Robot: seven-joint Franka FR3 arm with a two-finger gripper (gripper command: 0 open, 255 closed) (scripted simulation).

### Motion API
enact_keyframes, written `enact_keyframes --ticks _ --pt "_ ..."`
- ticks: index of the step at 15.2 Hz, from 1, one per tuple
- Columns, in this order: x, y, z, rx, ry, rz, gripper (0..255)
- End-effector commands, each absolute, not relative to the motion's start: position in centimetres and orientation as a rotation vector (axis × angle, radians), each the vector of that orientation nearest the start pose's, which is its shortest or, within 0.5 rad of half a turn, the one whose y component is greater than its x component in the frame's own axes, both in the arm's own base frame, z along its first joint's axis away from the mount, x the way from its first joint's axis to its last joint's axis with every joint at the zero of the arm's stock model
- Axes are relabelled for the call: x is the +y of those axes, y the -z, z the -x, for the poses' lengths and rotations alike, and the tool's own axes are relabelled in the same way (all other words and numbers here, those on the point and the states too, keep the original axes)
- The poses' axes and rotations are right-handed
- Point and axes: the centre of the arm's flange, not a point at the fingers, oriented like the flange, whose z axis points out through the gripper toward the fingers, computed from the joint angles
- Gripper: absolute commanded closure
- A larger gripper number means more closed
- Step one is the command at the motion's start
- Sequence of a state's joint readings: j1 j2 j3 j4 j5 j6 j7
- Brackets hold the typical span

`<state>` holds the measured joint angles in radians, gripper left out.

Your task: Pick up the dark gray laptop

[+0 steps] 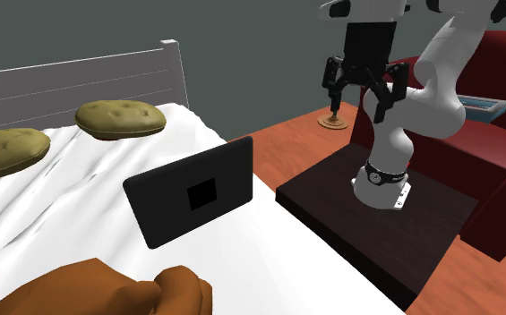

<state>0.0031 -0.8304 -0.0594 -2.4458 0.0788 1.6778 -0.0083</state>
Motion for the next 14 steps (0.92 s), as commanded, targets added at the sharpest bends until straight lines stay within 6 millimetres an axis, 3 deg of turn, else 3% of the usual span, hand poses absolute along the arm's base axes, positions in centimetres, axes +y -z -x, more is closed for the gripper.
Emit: enact_keyframes --ticks 1,14 --pt "-1.4 -57.1 -30.4 0.054 0.097 3.019 0" --pt "-14.0 -50.4 -40.0 0.091 0.073 3.024 0"
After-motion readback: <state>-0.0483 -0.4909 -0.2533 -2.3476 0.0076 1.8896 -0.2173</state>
